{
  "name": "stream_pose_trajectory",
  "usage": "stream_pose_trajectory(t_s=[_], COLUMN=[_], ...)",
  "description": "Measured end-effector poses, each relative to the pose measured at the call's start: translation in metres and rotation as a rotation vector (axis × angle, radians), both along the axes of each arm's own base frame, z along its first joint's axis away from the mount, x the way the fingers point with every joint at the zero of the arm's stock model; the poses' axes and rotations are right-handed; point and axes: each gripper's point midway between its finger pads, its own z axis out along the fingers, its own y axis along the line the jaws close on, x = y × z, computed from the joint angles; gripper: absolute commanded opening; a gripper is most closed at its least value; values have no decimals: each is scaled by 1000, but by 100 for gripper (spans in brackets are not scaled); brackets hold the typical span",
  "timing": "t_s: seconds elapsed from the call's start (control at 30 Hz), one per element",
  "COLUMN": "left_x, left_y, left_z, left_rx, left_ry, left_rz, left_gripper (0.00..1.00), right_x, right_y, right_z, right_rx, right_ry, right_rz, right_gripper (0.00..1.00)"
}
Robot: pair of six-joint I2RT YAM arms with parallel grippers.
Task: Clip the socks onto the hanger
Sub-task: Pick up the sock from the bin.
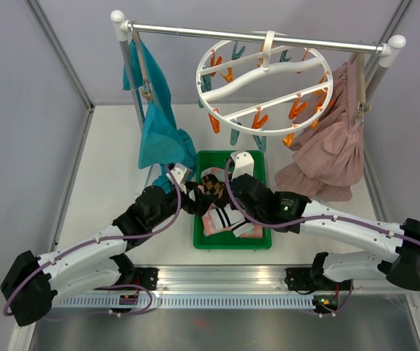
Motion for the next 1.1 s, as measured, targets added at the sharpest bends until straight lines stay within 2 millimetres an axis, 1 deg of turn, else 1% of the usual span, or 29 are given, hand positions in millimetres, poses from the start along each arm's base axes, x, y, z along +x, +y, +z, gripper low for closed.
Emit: stream_pose_trajectory(t_s=[0.07,0.13,0.23,0.37,0.43,0.53,0.6,0.67,0.77,0.87,0.97,1.1], left_x=[0,-2,-10,-24,-30,-40,-43,-42,-34,-25,-16,-9], left_y=[-3,-4,-7,-16,-22,-33,-37,-40,-41,-40,-40,-43], left_z=[4,9,13,19,17,6,-1,-7,-7,-2,8,18], left_rx=[0,-6,-12,-8,11,59,88,115,143,146,138,135], left_ry=[-45,-81,-127,-176,-187,-195,-196,-197,-222,-252,-284,-318], left_rz=[-16,-32,-62,-114,-138,-170,-175,-163,-112,-63,-19,7], left_gripper=[84,84,84,83,83,83,83,83,84,84,84,83], right_x=[-1,-2,-5,-8,-8,-8,-7,-7,-7,-9,-11,-11], right_y=[-1,-2,-6,-9,-10,-8,-7,-5,-4,-5,-5,-6], right_z=[13,18,19,20,23,31,37,42,43,41,40,39], right_rx=[3,-5,-24,-39,-43,-34,-22,-13,-12,-19,-23,-29], right_ry=[2,7,24,46,52,55,56,54,57,67,74,79], right_rz=[4,5,8,13,13,13,15,18,22,29,33,34], right_gripper=[5,5,4,4,4,4,4,3,3,2,2,2])
